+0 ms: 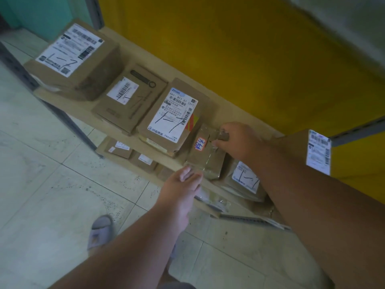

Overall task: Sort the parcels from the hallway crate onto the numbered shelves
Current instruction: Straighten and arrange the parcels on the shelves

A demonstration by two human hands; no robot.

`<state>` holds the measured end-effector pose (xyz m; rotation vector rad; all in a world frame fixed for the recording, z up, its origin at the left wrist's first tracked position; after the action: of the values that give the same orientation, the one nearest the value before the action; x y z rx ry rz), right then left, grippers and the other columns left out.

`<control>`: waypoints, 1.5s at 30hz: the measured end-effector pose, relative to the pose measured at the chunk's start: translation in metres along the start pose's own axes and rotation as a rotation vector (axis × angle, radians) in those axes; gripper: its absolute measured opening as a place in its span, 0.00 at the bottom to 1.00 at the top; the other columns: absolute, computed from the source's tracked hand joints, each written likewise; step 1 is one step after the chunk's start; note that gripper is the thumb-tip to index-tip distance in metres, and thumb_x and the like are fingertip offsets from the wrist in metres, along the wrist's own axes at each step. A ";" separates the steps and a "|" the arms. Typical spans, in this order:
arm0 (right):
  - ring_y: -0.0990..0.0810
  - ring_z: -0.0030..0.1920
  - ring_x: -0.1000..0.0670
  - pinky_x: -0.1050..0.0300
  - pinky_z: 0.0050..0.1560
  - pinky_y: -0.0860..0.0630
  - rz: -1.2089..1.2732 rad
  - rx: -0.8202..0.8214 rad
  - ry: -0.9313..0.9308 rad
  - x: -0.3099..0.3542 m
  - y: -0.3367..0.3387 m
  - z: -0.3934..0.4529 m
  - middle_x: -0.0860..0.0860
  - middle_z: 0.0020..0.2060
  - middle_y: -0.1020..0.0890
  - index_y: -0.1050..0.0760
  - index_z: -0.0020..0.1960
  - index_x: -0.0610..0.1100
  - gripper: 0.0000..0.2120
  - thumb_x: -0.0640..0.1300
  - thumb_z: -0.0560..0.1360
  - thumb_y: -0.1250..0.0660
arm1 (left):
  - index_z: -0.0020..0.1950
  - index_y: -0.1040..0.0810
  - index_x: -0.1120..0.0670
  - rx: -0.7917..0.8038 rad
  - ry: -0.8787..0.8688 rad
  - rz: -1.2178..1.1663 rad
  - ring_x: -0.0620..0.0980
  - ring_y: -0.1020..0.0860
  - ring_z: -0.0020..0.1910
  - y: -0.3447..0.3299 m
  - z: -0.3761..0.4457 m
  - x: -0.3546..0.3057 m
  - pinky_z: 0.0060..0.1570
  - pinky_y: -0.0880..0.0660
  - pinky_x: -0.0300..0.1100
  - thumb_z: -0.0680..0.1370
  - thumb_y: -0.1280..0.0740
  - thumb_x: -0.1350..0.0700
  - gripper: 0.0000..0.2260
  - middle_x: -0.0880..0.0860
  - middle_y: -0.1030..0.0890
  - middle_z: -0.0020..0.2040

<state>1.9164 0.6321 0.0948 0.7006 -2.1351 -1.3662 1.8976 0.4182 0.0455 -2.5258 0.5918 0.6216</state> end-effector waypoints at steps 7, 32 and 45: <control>0.21 0.54 0.44 0.54 0.48 0.26 -0.038 -0.034 0.021 0.003 0.001 0.001 0.44 0.56 0.18 0.22 0.63 0.43 0.24 0.56 0.73 0.27 | 0.76 0.32 0.56 -0.042 -0.068 -0.042 0.47 0.19 0.55 -0.008 0.000 -0.007 0.68 0.27 0.51 0.78 0.29 0.58 0.27 0.53 0.20 0.63; 0.21 0.50 0.44 0.53 0.46 0.27 -0.106 0.026 -0.094 -0.078 0.033 -0.043 0.44 0.54 0.20 0.25 0.61 0.43 0.23 0.55 0.72 0.26 | 0.78 0.36 0.58 0.084 0.220 -0.086 0.56 0.21 0.64 -0.066 -0.013 0.037 0.68 0.27 0.51 0.83 0.42 0.65 0.22 0.61 0.21 0.63; 0.22 0.53 0.44 0.51 0.49 0.24 -0.205 0.028 -0.045 -0.076 0.018 -0.035 0.46 0.54 0.22 0.27 0.58 0.44 0.23 0.58 0.72 0.26 | 0.72 0.29 0.60 -0.029 0.135 -0.225 0.53 0.16 0.53 -0.068 -0.011 0.050 0.63 0.23 0.49 0.81 0.35 0.63 0.19 0.60 0.15 0.54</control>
<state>1.9934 0.6656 0.1137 0.9296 -2.1695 -1.4715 1.9754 0.4523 0.0514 -2.6271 0.3384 0.3834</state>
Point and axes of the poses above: each hand's wrist, its own z-axis towards the middle knuckle, its own y-axis out of the back of the hand, x = y × z, the point moved 5 cm from there along z, towards the middle knuckle
